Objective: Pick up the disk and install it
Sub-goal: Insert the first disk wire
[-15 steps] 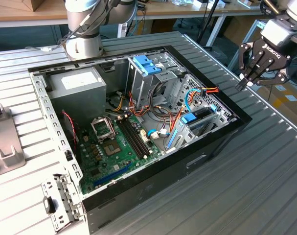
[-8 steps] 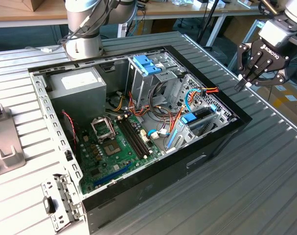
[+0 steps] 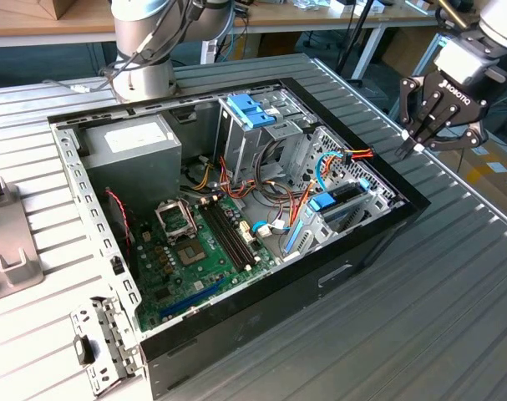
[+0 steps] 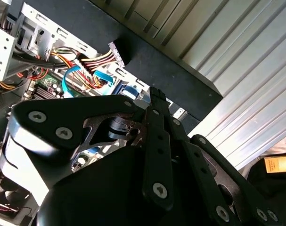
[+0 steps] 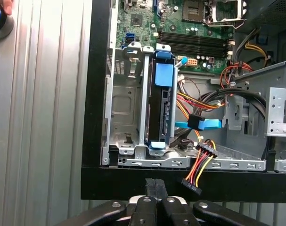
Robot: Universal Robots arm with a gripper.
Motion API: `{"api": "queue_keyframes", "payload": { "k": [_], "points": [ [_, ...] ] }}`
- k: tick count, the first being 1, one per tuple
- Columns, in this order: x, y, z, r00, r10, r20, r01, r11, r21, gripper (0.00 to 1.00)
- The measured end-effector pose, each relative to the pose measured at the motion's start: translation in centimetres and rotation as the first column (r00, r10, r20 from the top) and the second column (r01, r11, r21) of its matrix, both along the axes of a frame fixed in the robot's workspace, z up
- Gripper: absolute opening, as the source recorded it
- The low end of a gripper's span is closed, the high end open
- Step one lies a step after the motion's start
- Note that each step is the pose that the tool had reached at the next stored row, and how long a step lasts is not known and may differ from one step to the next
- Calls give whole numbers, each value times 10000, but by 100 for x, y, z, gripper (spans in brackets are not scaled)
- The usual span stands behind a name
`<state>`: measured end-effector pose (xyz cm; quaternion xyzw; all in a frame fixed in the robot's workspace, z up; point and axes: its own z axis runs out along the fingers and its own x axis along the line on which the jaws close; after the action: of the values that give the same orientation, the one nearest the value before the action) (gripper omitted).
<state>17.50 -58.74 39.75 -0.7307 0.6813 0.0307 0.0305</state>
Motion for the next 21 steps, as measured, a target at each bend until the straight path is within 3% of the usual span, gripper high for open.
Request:
{"api": "queue_keyframes", "payload": {
  "k": [15, 21],
  "points": [
    [-1, 1, -83, 10000, 20, 0, -20, 10000, 1, 11],
    [-34, 34, -114, 10000, 66, 0, -66, 10000, 2, 11]
  ]
}}
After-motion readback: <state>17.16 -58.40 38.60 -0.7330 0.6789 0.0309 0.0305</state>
